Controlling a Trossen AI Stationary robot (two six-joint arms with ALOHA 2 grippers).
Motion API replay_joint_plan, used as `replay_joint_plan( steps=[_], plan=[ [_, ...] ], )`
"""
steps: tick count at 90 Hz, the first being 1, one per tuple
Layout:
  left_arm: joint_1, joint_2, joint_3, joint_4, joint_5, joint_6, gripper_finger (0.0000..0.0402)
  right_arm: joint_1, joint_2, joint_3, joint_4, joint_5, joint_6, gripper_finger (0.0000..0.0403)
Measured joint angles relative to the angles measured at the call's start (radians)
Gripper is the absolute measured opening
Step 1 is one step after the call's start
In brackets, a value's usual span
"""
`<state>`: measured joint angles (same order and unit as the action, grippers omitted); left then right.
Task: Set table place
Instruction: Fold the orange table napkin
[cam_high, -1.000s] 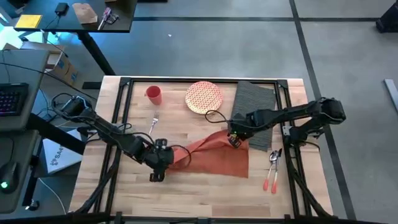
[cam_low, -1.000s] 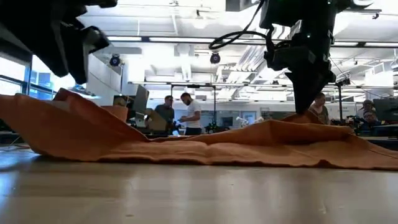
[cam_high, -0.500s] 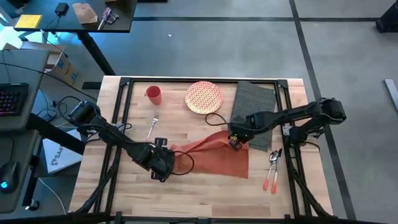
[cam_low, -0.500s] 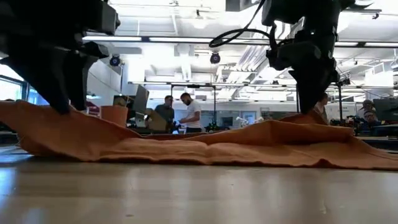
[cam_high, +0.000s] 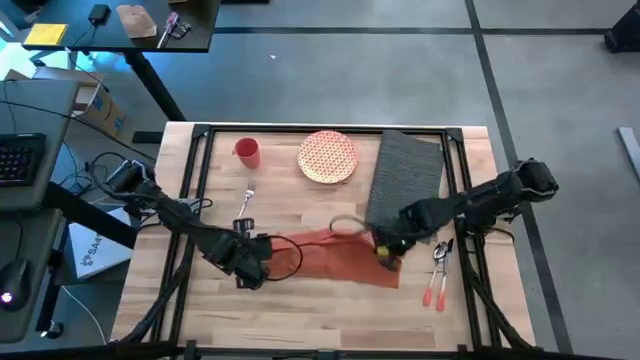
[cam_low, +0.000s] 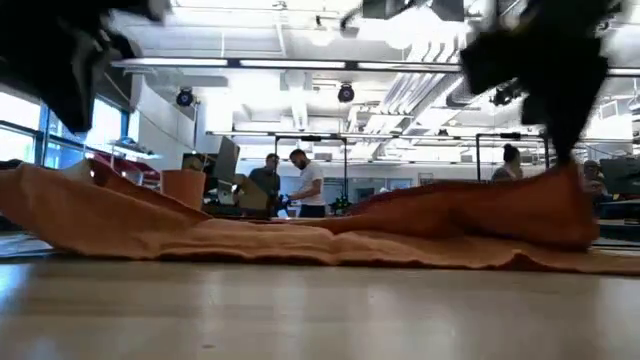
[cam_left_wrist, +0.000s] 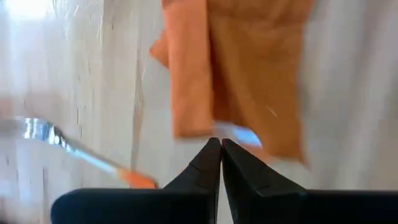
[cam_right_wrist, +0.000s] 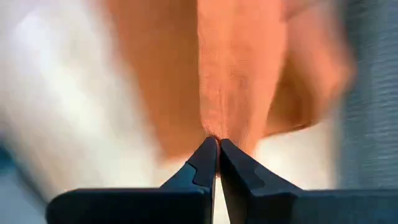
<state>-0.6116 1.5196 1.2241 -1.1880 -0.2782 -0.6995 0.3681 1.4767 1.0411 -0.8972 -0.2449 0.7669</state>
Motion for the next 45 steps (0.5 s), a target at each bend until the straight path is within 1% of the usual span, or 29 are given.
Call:
replay_joint_plan(
  steps=[4, 8, 12, 17, 22, 26, 31, 37, 45],
  plan=[
    [-0.019, -0.023, 0.047, -0.035, 0.003, -0.020, 0.0000, 0.034, -0.017, 0.024, 0.004, -0.051, 0.012, 0.0000],
    [-0.034, -0.048, 0.082, -0.056, -0.004, -0.040, 0.0000, 0.060, -0.038, 0.047, 0.007, -0.072, 0.037, 0.0000],
    [-0.040, -0.074, 0.098, -0.047, -0.010, -0.054, 0.0000, 0.077, -0.062, 0.067, 0.008, -0.060, 0.055, 0.0000],
    [-0.035, -0.100, 0.095, -0.023, -0.029, -0.055, 0.0000, 0.083, -0.089, 0.080, 0.013, -0.017, 0.070, 0.0000],
    [-0.021, -0.113, 0.072, 0.010, -0.074, -0.025, 0.0001, 0.078, -0.109, 0.080, 0.013, 0.042, 0.089, 0.0000],
    [-0.001, -0.114, 0.045, 0.052, -0.082, 0.030, 0.0004, 0.065, -0.116, 0.076, 0.006, 0.078, 0.094, 0.0000],
    [0.031, -0.112, 0.004, 0.130, -0.055, 0.117, 0.0013, 0.045, -0.117, 0.075, -0.014, 0.102, 0.089, 0.0000],
    [0.069, -0.107, -0.053, 0.239, -0.013, 0.215, 0.0029, 0.019, -0.115, 0.074, -0.023, 0.105, 0.077, 0.0000],
    [0.115, -0.087, -0.123, 0.334, 0.006, 0.292, 0.0061, -0.008, -0.109, 0.074, -0.015, 0.105, 0.064, 0.0000]
  ],
)
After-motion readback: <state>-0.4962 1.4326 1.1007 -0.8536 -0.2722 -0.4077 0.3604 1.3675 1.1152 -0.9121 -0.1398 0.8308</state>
